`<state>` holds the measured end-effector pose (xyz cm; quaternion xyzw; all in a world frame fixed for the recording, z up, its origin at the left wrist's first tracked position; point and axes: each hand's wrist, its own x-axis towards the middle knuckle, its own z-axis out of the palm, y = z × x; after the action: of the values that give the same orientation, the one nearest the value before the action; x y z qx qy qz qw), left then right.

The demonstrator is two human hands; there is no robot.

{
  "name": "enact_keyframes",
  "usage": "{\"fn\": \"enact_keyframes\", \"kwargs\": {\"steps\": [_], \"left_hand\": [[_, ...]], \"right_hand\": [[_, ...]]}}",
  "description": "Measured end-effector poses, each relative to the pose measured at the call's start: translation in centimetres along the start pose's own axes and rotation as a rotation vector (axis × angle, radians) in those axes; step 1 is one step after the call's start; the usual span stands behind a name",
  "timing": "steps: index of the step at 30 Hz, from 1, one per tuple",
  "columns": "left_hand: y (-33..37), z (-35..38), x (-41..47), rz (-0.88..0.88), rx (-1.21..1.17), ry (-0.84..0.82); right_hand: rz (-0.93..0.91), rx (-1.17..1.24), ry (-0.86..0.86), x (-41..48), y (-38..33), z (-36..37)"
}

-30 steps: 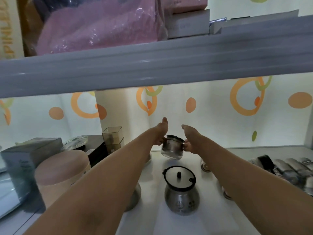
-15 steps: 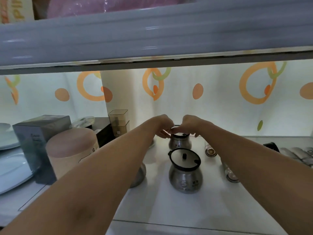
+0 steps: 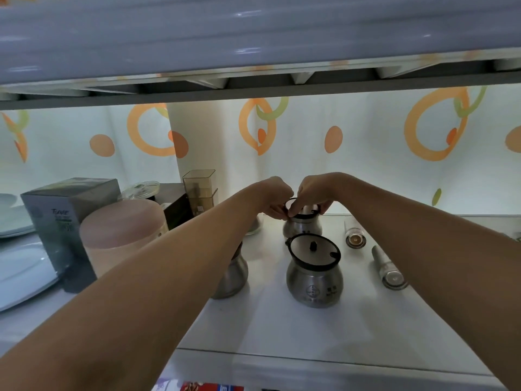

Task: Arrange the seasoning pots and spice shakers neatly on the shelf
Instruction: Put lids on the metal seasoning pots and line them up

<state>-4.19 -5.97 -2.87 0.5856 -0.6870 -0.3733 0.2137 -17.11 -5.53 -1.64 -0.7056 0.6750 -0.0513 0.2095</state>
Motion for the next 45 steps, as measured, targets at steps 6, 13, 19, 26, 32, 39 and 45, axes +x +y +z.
{"fn": "enact_keyframes", "kwargs": {"steps": [6, 13, 19, 26, 32, 39, 45], "left_hand": [[0.1, 0.1, -0.9, -0.007, -0.040, 0.004], [0.4, -0.1, -1.5, -0.024, -0.056, -0.021], [0.2, -0.4, -2.2, -0.023, -0.091, -0.077], [1.6, -6.5, -3.6, 0.092, -0.170, 0.123], [0.6, -8.2, -4.7, 0.035, -0.044, 0.257], [-3.3, -8.7, -4.3, -0.051, -0.069, 0.193], [-4.6, -9.6, -3.3, -0.141, -0.177, 0.173]], "right_hand": [[0.008, 0.001, -0.028, 0.2, 0.0, -0.2], [0.009, 0.001, -0.028, 0.3, 0.1, -0.2], [0.023, 0.002, -0.044, 0.2, 0.0, -0.3], [-0.010, 0.021, -0.001, -1.7, -1.7, -2.9], [-0.185, 0.031, 0.121, -0.8, -4.6, -2.7], [-0.232, -0.151, 0.081, 3.7, -8.9, 0.2], [-0.188, -0.331, 0.006, 6.3, -11.2, 1.7]]}}
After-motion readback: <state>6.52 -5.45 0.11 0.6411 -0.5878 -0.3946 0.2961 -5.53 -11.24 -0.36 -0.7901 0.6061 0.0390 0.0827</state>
